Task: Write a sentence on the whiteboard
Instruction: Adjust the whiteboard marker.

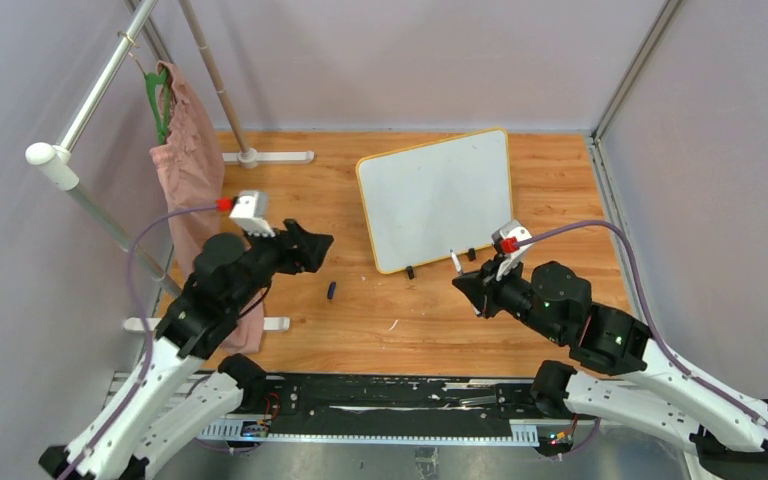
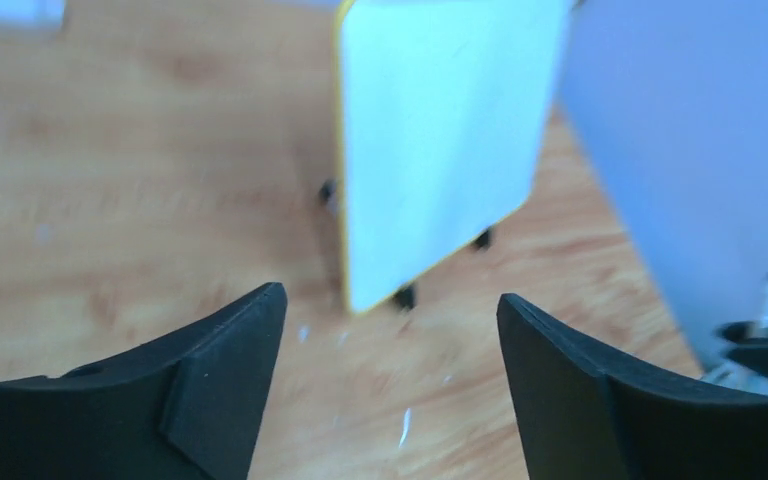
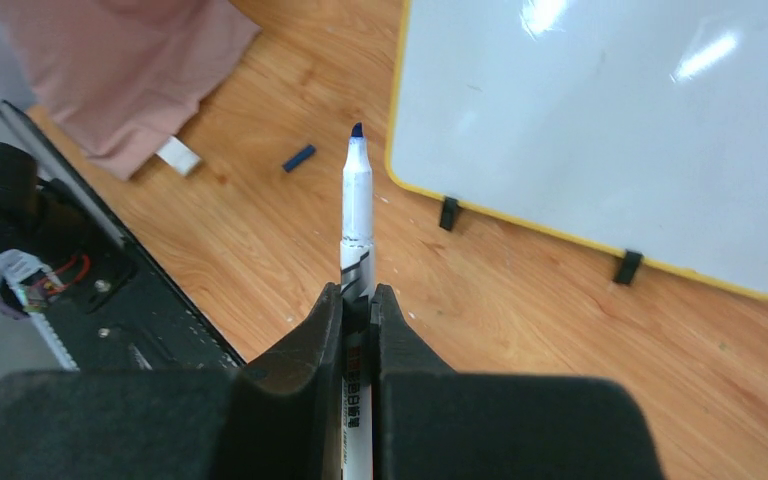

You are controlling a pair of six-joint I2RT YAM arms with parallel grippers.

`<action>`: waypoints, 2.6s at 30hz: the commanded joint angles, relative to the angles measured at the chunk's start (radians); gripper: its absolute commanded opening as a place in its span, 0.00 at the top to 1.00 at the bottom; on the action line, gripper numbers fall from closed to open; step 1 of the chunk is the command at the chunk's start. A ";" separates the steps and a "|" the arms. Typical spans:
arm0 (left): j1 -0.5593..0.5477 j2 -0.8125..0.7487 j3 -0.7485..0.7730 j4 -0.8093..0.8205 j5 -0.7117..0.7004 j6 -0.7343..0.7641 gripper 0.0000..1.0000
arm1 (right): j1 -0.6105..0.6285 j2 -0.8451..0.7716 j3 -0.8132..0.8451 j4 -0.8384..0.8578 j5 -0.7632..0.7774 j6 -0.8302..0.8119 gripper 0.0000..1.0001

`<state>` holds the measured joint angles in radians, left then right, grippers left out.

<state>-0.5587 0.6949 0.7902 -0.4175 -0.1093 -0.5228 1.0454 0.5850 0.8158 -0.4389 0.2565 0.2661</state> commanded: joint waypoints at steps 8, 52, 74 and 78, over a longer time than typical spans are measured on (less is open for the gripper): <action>-0.003 -0.112 -0.167 0.689 0.503 -0.105 0.13 | 0.008 0.118 0.031 0.274 -0.295 -0.034 1.00; -0.025 0.040 -0.095 0.977 0.785 -0.298 0.18 | 0.008 0.354 0.200 0.568 -0.585 0.098 1.00; -0.065 0.104 -0.058 0.977 0.801 -0.324 0.55 | 0.011 0.366 0.195 0.581 -0.593 0.102 1.00; -0.072 0.109 -0.056 0.977 0.810 -0.324 0.58 | 0.011 0.368 0.196 0.582 -0.594 0.103 1.00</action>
<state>-0.6197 0.8013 0.7136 0.5369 0.6739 -0.8455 1.0454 0.9623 0.9913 0.1108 -0.3225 0.3595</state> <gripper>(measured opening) 0.436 0.086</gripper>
